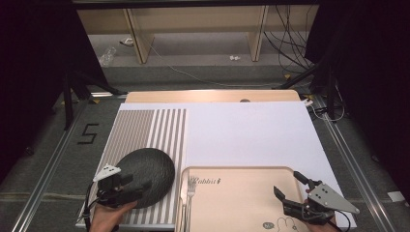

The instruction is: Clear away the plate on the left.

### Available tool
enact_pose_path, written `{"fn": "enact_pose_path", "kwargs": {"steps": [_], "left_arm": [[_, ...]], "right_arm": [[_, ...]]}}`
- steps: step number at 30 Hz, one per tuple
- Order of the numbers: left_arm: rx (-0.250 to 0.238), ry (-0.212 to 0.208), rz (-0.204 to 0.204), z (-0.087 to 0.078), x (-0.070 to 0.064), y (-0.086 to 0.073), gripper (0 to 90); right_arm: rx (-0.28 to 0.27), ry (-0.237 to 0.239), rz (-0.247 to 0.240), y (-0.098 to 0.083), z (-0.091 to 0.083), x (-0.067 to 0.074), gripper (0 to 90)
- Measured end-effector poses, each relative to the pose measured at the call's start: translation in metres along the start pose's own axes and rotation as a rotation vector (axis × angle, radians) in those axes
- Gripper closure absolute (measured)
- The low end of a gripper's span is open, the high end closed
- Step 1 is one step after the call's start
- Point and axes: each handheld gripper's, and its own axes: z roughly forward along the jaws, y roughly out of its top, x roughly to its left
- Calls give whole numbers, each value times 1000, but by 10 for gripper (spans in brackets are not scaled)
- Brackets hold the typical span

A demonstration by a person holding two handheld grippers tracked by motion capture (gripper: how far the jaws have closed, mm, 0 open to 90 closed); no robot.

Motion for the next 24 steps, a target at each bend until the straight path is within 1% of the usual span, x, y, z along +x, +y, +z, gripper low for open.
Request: {"fn": "enact_pose_path", "kwargs": {"steps": [2,5,6,7,8,11,15,17,19,21,23,24], "left_arm": [[-3,14,-16,-3,3,-1,166],[-8,33,-52,-6,8,-3,165],[-13,40,-67,-7,10,-4,165],[-16,58,-85,-8,12,-4,165],[-16,66,-95,-9,14,-5,165],[-26,78,-140,-12,21,-6,165],[-42,97,-169,-16,25,-8,165],[-46,96,-185,-18,29,-9,165],[-49,105,-195,-19,31,-10,165],[-49,108,-215,-21,35,-12,165],[-51,102,-235,-23,39,-12,165],[-56,110,-241,-24,40,-12,165]], "right_arm": [[1,-1,1,0,0,0,193],[-2,-2,-1,0,0,0,193],[1,-2,0,0,0,0,193],[0,-1,0,0,0,1,193],[-1,-1,1,0,0,1,193],[-2,-1,1,0,0,1,193],[-1,-1,1,0,0,1,193],[-1,0,2,0,0,1,193],[1,0,-2,0,0,1,193],[-2,1,2,0,0,1,193],[0,1,0,0,0,1,193],[1,1,0,0,0,1,193]]}}
